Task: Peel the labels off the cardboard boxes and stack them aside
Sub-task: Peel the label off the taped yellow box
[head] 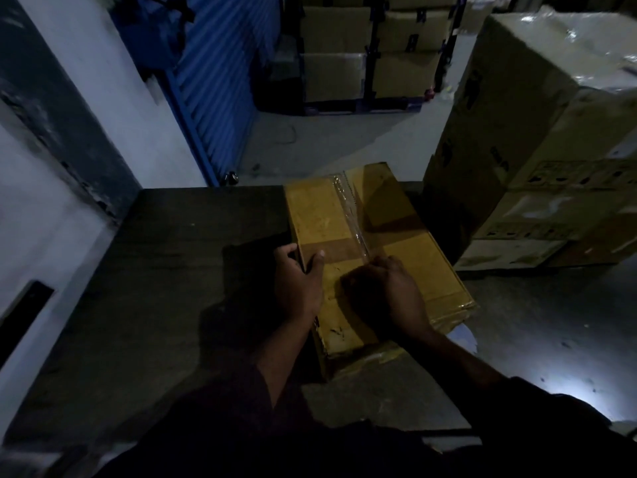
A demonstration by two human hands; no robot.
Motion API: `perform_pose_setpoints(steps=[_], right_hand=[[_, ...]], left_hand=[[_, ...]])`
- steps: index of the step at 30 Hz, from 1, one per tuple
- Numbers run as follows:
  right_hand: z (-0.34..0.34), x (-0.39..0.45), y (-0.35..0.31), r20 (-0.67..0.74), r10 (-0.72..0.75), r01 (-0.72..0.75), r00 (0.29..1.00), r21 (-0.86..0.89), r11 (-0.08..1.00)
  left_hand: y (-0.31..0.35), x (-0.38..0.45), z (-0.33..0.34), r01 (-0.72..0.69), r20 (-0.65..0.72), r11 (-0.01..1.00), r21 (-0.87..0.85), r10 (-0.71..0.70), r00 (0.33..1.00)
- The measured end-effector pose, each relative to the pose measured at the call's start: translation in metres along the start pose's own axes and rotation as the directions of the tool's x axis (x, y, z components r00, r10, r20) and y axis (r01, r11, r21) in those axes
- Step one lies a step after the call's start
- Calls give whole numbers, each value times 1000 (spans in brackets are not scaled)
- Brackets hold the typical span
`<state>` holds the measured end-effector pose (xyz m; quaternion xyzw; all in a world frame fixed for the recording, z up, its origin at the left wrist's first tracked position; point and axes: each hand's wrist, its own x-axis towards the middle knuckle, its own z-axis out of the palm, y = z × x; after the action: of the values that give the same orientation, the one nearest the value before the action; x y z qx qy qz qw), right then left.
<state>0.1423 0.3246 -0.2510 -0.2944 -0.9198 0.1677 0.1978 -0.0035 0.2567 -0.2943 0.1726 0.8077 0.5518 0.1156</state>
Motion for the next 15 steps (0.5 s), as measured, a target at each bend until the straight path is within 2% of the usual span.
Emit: perform_pose_setpoints(steps=[3,5,9,12,15], right_hand=[[4,4,-5,-19,188,-187,982,39,982],[7,11,-6,-29,231,-229,973,49,972],[14,24,-12,58,152,-157,987,92,983],[19,27,-15,56,50,-51,997,15,999],[23,30,-12,102,46,-39,994,-70,997]], left_hand=[[0,0,0,-5,0,1000,8,5,1000],[-1,0,0,8,6,1000,2,-8,1000],[0,0,-1,11,4,1000,14,-11,1000],[-1,0,-2,-11,7,1000,15,11,1000],[0,0,-1,-8,3,1000,15,8,1000]])
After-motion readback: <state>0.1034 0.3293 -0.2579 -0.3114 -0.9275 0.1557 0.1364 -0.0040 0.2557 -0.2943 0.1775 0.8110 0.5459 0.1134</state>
